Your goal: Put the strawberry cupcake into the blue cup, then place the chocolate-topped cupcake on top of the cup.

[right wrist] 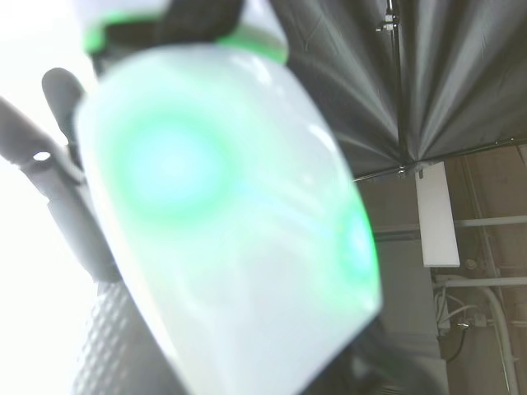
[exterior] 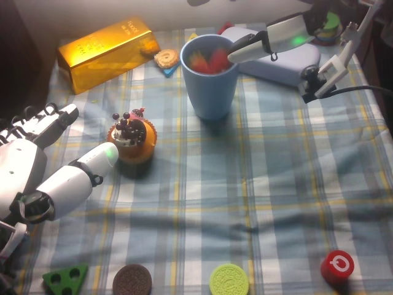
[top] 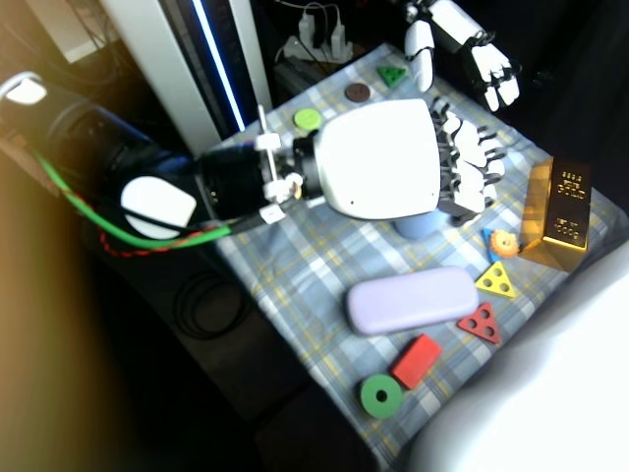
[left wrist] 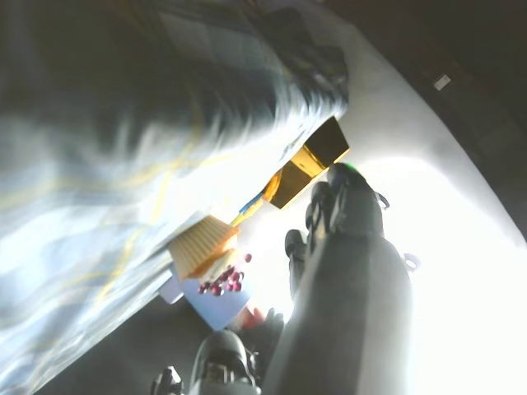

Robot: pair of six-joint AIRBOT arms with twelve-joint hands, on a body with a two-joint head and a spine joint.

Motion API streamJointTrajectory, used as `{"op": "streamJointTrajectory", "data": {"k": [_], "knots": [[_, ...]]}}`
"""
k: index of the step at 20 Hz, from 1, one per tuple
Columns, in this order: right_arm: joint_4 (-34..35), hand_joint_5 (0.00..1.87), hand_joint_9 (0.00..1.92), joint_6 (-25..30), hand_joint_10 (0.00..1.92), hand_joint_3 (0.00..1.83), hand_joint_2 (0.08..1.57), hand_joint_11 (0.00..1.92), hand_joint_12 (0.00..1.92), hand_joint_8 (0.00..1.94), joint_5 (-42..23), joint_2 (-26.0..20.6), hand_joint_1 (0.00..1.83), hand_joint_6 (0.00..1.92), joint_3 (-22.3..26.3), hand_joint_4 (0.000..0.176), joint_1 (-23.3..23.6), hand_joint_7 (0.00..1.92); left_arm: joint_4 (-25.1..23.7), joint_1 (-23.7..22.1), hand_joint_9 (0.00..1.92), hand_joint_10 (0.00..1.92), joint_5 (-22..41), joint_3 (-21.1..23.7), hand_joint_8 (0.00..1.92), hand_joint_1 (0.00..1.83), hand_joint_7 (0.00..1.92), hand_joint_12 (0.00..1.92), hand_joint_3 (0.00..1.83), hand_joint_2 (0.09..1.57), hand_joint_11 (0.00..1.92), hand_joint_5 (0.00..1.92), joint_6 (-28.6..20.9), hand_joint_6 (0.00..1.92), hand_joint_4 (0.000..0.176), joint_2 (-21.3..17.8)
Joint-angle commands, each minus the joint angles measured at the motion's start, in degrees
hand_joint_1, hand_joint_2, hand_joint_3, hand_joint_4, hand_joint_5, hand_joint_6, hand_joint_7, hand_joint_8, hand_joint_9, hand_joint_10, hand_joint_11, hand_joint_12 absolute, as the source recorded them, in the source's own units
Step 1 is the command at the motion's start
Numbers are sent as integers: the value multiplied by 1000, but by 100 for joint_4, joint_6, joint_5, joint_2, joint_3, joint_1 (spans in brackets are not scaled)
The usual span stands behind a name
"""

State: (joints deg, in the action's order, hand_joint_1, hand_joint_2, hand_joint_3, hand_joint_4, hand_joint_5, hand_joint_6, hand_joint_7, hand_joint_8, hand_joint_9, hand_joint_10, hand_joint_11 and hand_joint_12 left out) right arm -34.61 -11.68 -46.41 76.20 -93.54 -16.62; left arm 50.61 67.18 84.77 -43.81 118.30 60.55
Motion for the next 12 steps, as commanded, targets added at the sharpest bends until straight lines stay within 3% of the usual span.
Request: {"op": "streamJointTrajectory", "data": {"k": [1, 5, 6, 7, 8, 9, 10, 11, 12], "knots": [[289, 739, 788, 84, 12, 0, 923, 769, 705, 0, -532, -16, 1000, 0, 10, 0, 99, 747, -296, -62, 233, 1, 592, -31, 0, 174, 252, 511, 0, 1082, 0, 366, -23, 0, 64, -25], [272, 722, 833, 92, 22, 0, 924, 826, 738, 0, -529, -18, 1017, 0, 9, 0, 99, 735, -295, -64, 196, 1, 589, -29, 1, 157, 214, 363, 0, 1069, 0, 345, -24, 0, 94, -26], [255, 730, 817, 94, 13, 0, 922, 795, 730, 0, -524, -18, 1012, 4, 16, 0, 99, 734, -297, -67, 208, 2, 574, -28, 1, 159, 225, 412, 0, 1069, 0, 345, -24, 0, 94, -27], [213, 745, 1054, 94, 55, 0, 920, 936, 945, 1, -509, -18, 1013, 1, 44, 0, 99, 773, -308, -74, 209, 1, 555, -30, 2, 186, 232, 426, 0, 1072, 0, 352, -23, 2, 80, -34], [181, 749, 1115, 43, 42, 0, 919, 951, 1033, 0, -495, -99, 1014, 0, 149, 0, 99, 782, -345, -91, 209, 1, 538, -31, 2, 192, 234, 430, 1, 1073, 0, 353, -23, 3, 77, -57], [187, 719, 563, -76, 31, 0, 889, 282, 859, 15, -475, -213, 844, 0, 294, 2, 99, 640, -389, -115, 217, 2, 512, -32, 4, 213, 250, 410, 0, 1071, 0, 362, -23, 3, 78, -86], [275, 699, 443, -264, 11, 0, 858, 56, 906, 3, -469, -234, 737, 0, 475, 38, 97, 586, -459, -152, 202, 3, 473, -33, 4, 221, 237, 344, 4, 1086, 0, 344, -23, 4, 70, -129], [366, 607, 400, -470, 1, 3, 859, 10, 919, 0, -474, -380, 662, 0, 693, 15, 20, 492, -571, -205, 197, 1, 391, -41, 2, 216, 230, 311, 1, 1080, 0, 338, -23, 2, 80, -190], [367, 524, 338, -605, 0, 7, 888, 1, 804, 0, -474, -512, 489, 0, 838, 24, 0, 419, -657, -244, 202, 1, 327, -51, 1, 213, 232, 340, 0, 1048, 0, 328, -23, 0, 96, -235]]}}
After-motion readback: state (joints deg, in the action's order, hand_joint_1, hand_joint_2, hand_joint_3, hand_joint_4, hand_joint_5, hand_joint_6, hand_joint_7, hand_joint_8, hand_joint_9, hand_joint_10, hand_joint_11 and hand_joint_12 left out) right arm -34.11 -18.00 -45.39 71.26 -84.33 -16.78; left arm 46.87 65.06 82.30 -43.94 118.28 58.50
